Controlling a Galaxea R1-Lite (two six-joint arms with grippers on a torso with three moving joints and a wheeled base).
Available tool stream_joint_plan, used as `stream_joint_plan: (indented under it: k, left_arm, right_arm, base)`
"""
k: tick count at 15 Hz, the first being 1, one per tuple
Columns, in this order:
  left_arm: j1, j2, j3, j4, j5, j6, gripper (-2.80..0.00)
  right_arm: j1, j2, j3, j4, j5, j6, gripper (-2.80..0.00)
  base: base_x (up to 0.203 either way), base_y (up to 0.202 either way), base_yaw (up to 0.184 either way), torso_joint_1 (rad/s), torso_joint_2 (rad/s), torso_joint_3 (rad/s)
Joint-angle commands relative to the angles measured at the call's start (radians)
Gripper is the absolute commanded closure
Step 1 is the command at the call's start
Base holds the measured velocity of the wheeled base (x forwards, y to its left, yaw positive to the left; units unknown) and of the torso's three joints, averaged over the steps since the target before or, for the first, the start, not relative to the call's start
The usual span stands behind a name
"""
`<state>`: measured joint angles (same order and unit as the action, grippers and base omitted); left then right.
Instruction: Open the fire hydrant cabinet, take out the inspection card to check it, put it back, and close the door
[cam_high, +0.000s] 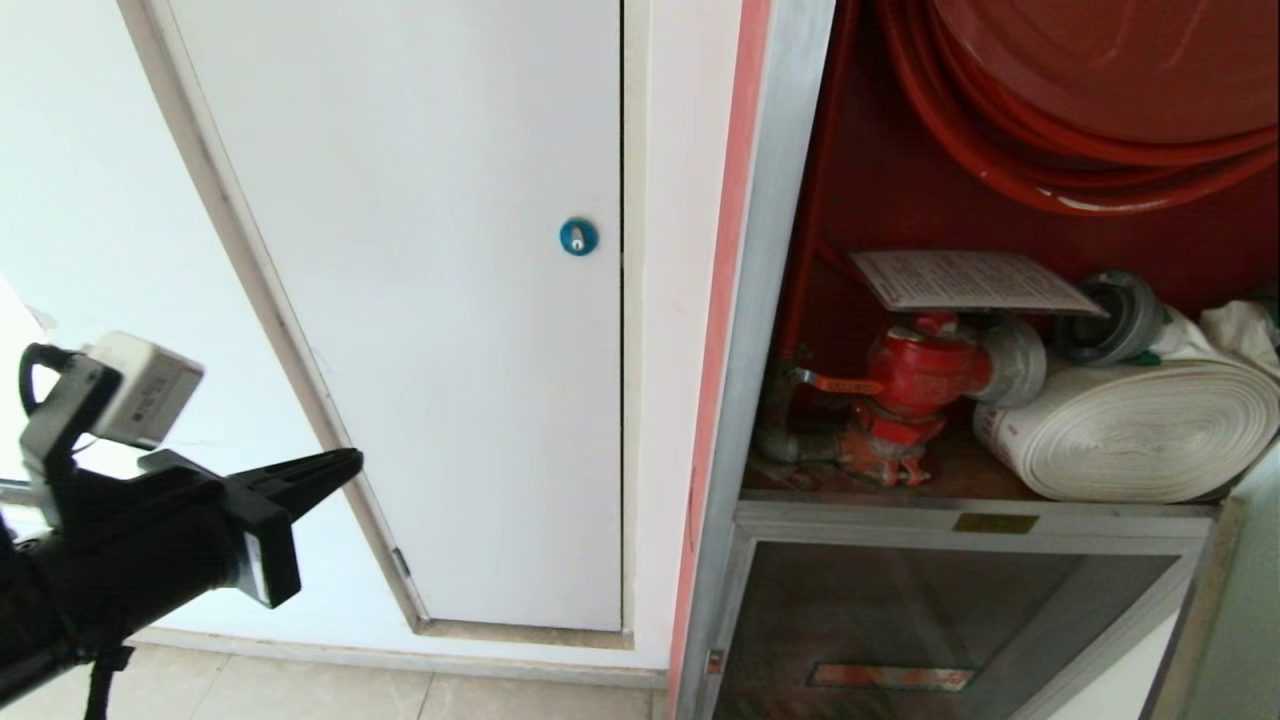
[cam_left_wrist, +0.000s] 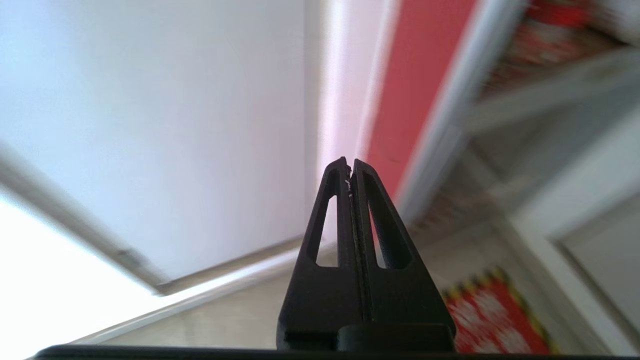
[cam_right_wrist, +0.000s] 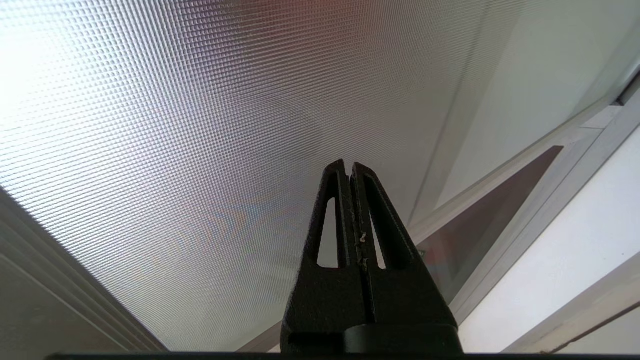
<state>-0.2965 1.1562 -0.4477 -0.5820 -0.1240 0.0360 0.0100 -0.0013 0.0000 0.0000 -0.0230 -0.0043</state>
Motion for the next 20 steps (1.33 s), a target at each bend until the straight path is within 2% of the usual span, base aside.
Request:
stream_joint_plan:
  k: [1, 3, 6, 7, 9, 10, 11, 13, 14, 17, 20]
  left_arm:
    - [0.028, -0.147, 0.041, -0.002, 0.089, 0.019, 0.00]
    - [0.073, -0.284, 0.079, 0.011, 0.162, 0.077, 0.00]
    - [0.134, -0.468, 0.078, 0.098, 0.286, 0.138, 0.00]
    - [0.142, -0.512, 0.072, 0.115, 0.336, 0.153, 0.00]
    - [0.151, -0.616, 0.072, 0.128, 0.496, 0.243, 0.00]
    - [0.158, -0.664, 0.067, 0.134, 0.552, 0.274, 0.00]
    - [0.180, -0.699, 0.056, 0.139, 0.574, 0.290, 0.00]
    - [0.285, -0.764, 0.040, 0.185, 0.585, 0.320, 0.00]
    - [0.313, -0.803, 0.040, 0.206, 0.575, 0.326, 0.00]
    - [0.331, -0.903, 0.088, 0.225, 0.537, 0.327, 0.00]
    - [0.316, -0.993, 0.197, 0.219, 0.442, 0.293, 0.00]
  right_arm:
    - [-0.001, -0.002, 0.000, 0.000, 0.000, 0.000, 0.00]
    - [0.001, -0.002, 0.000, 0.000, 0.000, 0.000, 0.00]
    - [-0.001, -0.002, 0.000, 0.000, 0.000, 0.000, 0.00]
    - [0.000, -0.001, 0.000, 0.000, 0.000, 0.000, 0.00]
    - [0.001, -0.002, 0.000, 0.000, 0.000, 0.000, 0.00]
    - [0.001, -0.002, -0.001, 0.000, 0.000, 0.000, 0.00]
    - [0.001, 0.000, 0.000, 0.000, 0.000, 0.000, 0.00]
    - [-0.001, -0.002, 0.000, 0.000, 0.000, 0.000, 0.00]
    - [0.001, -0.002, 0.000, 0.000, 0.000, 0.000, 0.00]
    - [-0.001, -0.002, 0.000, 0.000, 0.000, 0.000, 0.00]
    - [-0.001, -0.002, 0.000, 0.000, 0.000, 0.000, 0.00]
  base:
    - [0.000, 0.000, 0.000, 0.000, 0.00, 0.000]
    - [0.000, 0.000, 0.000, 0.000, 0.00, 0.000]
    - [0.000, 0.000, 0.000, 0.000, 0.00, 0.000]
    - [0.000, 0.000, 0.000, 0.000, 0.00, 0.000]
    - [0.000, 0.000, 0.000, 0.000, 0.00, 0.000]
    - [0.000, 0.000, 0.000, 0.000, 0.00, 0.000]
    - [0.000, 0.000, 0.000, 0.000, 0.00, 0.000]
    - [0.000, 0.000, 0.000, 0.000, 0.00, 0.000]
    - [0.000, 0.000, 0.000, 0.000, 0.00, 0.000]
    - [0.000, 0.000, 0.000, 0.000, 0.00, 0.000]
    - [0.000, 0.000, 0.000, 0.000, 0.00, 0.000]
